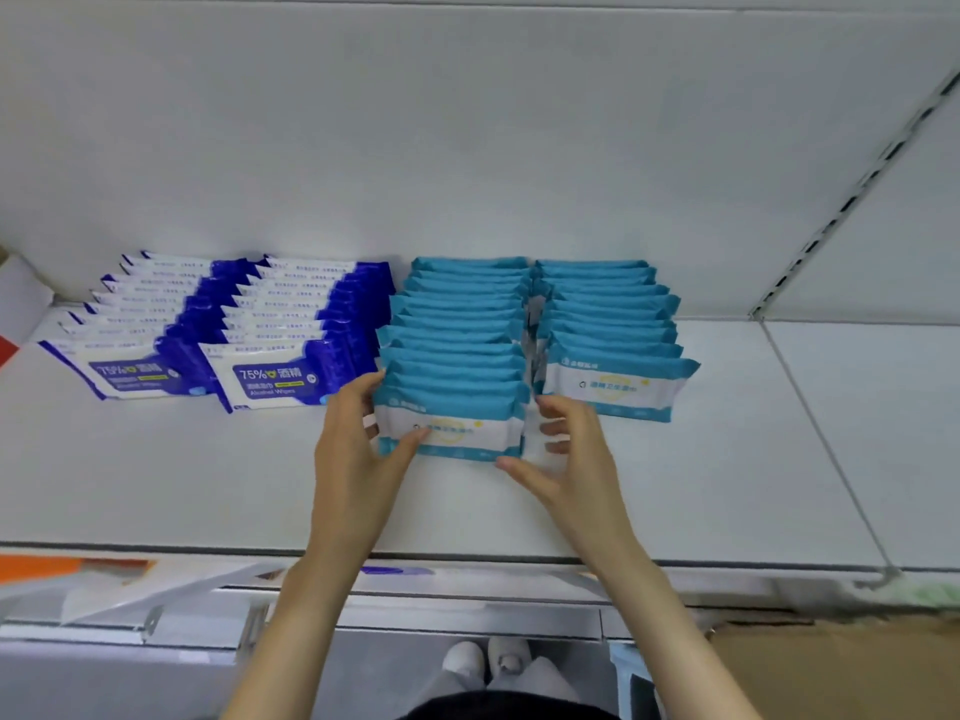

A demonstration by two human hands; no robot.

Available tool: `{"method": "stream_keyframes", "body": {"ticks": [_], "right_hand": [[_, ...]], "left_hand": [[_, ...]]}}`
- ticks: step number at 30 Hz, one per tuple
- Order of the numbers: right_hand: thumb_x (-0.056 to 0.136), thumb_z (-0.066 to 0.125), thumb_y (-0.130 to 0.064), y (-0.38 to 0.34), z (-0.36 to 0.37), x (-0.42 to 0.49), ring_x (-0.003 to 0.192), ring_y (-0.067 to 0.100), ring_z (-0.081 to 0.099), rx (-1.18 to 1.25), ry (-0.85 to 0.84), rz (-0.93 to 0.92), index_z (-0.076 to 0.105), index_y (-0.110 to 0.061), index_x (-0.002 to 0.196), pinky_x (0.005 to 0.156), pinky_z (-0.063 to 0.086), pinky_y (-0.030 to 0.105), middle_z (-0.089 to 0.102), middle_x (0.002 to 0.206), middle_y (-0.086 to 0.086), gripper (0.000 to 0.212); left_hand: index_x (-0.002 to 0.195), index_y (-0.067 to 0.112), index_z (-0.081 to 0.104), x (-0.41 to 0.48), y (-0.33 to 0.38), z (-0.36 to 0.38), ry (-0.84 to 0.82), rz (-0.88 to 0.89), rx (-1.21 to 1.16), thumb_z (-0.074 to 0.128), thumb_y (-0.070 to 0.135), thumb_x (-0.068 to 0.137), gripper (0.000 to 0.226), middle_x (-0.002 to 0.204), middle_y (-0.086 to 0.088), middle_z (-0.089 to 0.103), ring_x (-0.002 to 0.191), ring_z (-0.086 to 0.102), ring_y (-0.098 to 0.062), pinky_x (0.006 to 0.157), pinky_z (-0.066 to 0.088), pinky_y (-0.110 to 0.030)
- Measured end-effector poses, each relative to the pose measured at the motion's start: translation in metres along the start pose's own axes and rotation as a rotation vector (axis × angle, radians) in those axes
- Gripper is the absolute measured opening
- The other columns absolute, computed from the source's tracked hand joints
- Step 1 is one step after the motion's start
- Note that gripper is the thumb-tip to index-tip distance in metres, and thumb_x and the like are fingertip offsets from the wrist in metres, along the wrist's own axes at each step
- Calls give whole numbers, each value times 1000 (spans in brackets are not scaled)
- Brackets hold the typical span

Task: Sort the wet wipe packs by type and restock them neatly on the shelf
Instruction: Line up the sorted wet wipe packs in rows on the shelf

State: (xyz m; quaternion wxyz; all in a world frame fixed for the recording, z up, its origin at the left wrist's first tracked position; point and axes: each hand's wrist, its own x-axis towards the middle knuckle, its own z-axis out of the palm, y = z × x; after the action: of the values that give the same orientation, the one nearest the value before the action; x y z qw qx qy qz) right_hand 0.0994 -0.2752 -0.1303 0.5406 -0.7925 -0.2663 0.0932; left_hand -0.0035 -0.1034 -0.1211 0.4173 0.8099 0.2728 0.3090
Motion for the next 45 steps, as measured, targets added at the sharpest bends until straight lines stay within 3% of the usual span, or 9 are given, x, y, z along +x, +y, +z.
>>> {"method": "stream_keyframes", "body": {"ticks": [4,9,13,16,23,28,35,40,45], "right_hand": [[67,86,-20,-9,21,1,96,-12,53,62,47,43,42,-35,106,78,39,4,55,104,-18,61],[65,87,-24,-5,27,5,93,6,60,68,83,102,46,-33,100,76,49,20,62,103,-5,55],[67,86,-15,-6,25,7,86,-2,60,95,40,126,45,-30,93,69,47,11,63,97,-9,51],[67,86,-17,-3,19,4,83,9,61,70,39,108,44,-23,88,66,50,22,63,92,-3,47],[67,85,-13,16,-34,1,96,0,61,91,92,82,55,-33,99,79,52,19,65,99,-17,49],[70,83,-13,35,-75,15,96,11,57,-72,237,38,53,-22,106,74,41,4,59,105,-6,47],[62,88,-20,35,-72,26,118,24,38,-624,479,-253,41,-21,136,97,28,37,43,131,10,87],[62,86,-18,30,-74,38,133,31,30,-850,318,-382,48,-24,136,102,21,43,34,145,10,83],[64,86,-30,31,-92,46,138,20,20,-579,93,-212,30,-33,144,110,16,35,24,152,2,98]], "left_hand": [[118,30,44,-6,-8,2,-11,-14,-21,81,15,73,60,108,17,49,99,54,4,83,51,-25],[118,29,43,-15,-16,6,-74,-85,-82,82,21,71,62,116,8,54,104,60,-13,84,56,-36],[114,33,41,-19,-12,11,-66,-121,-138,80,17,73,60,103,31,55,97,62,0,79,56,-30],[113,42,39,-23,-12,14,-54,-129,-124,81,19,72,62,100,38,54,92,60,8,80,57,-36],[118,27,48,-8,4,31,-85,385,240,64,51,76,51,117,5,50,108,45,-13,93,39,-28],[140,22,41,37,1,18,-165,624,680,78,48,69,85,147,-13,38,138,31,-29,115,16,-45],[144,21,38,65,8,21,-310,562,881,77,61,61,101,147,-9,42,138,35,-28,115,15,-49],[143,20,41,57,13,20,-259,585,919,76,57,63,95,145,-11,45,135,40,-30,113,18,-54],[144,20,40,51,23,18,-245,533,952,71,63,64,96,148,-11,41,138,36,-29,113,18,-57]]}}
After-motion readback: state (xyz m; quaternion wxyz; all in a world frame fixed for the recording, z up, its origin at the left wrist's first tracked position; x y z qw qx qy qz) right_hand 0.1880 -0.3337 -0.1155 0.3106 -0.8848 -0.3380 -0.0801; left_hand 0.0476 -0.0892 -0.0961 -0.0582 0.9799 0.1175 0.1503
